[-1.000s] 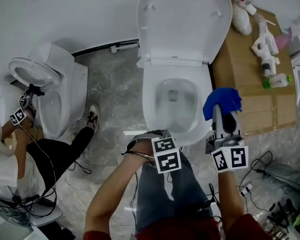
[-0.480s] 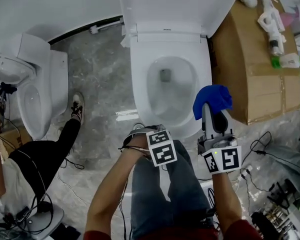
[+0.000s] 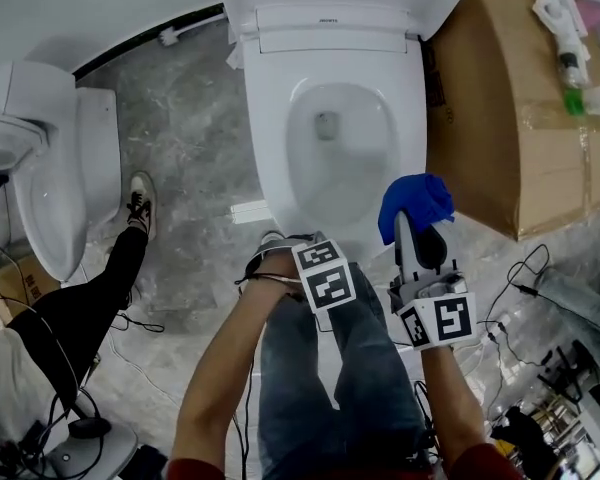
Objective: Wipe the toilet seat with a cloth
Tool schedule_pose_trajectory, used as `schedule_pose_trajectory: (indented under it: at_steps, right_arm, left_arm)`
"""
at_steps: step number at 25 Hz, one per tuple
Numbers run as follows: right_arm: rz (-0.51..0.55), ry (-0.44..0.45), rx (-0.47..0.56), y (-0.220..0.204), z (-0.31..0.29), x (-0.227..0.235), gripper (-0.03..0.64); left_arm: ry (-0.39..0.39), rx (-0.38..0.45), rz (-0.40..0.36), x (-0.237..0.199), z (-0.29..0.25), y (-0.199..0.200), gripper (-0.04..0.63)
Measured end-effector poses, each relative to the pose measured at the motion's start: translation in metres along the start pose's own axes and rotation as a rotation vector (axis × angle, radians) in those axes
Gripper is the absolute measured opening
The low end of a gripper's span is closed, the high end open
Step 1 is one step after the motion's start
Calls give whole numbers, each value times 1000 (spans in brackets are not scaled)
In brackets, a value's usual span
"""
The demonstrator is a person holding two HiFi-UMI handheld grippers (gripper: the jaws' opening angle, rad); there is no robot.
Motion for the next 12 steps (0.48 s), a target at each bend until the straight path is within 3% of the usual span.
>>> schedule_pose_trajectory:
  at_steps: [3,8,12]
  right_arm:
    - [1,8,-25,-11,-5,1,57]
    - [3,36,-63,-22,-11,-2,57]
    - [-5,54,-89,-29,-13,-6,57]
  left_arm:
    - [-9,-14,17,-6,-15,2,15]
    - [-89,41,82,-5,-21,8,15]
    - [-57,76,82,5,-24,10,15]
Point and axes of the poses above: the fingertips, and each gripper's own axes: z backward along the fingers, x to its right, y out of its top, the point moved 9 cm from there along z, backward along the fingers, and after that the axes turned 11 degrees about -x, right-handed, at the moved point
